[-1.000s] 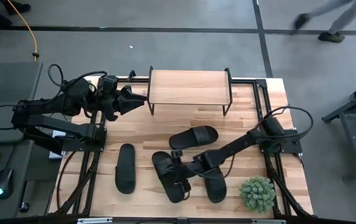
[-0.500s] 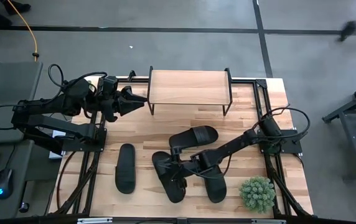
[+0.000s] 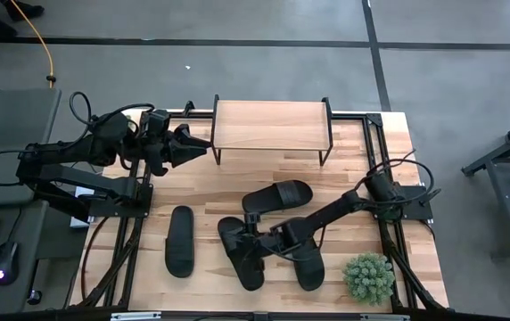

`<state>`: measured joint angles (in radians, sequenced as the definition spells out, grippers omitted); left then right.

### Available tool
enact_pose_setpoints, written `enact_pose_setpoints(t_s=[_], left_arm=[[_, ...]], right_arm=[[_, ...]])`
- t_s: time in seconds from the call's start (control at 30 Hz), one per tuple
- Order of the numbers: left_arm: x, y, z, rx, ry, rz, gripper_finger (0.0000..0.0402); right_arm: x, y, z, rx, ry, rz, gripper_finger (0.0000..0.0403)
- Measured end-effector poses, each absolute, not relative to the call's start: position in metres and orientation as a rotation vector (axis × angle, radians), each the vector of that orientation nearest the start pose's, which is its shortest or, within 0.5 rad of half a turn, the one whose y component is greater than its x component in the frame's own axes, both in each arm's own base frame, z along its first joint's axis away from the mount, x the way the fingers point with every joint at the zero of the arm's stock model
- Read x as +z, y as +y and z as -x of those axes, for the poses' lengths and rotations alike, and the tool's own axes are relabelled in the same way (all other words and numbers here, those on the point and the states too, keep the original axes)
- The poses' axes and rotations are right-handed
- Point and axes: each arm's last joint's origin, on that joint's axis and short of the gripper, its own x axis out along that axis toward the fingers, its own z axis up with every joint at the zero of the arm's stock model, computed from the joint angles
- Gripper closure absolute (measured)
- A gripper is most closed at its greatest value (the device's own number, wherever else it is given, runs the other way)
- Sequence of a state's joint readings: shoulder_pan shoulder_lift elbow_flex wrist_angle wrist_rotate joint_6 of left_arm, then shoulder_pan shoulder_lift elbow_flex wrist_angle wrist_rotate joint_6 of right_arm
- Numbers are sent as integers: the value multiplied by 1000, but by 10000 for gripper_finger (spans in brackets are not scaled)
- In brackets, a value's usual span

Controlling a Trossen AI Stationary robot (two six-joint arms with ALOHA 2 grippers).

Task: Pick and place slides into the shelf
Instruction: Put the black slide on the shelf

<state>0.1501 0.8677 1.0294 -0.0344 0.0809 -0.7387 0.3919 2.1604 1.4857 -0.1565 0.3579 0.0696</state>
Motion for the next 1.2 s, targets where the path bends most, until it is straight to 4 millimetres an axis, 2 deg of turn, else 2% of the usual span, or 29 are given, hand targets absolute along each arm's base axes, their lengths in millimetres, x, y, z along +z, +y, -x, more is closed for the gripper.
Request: enact_pose_setpoints(t_s=[0.27,0.97,1.07,1.2], left_arm=[[416,24,-176,1,-138,724,224],[414,24,-176,9,-126,725,224],[414,24,-176,12,-118,725,224],[414,24,-176,12,-119,725,224]], right_arm=[[147,165,-429,-60,758,225,187],[147,164,-429,-82,754,175,381],[148,163,-430,-85,753,174,398],[155,158,-434,-85,773,180,398]])
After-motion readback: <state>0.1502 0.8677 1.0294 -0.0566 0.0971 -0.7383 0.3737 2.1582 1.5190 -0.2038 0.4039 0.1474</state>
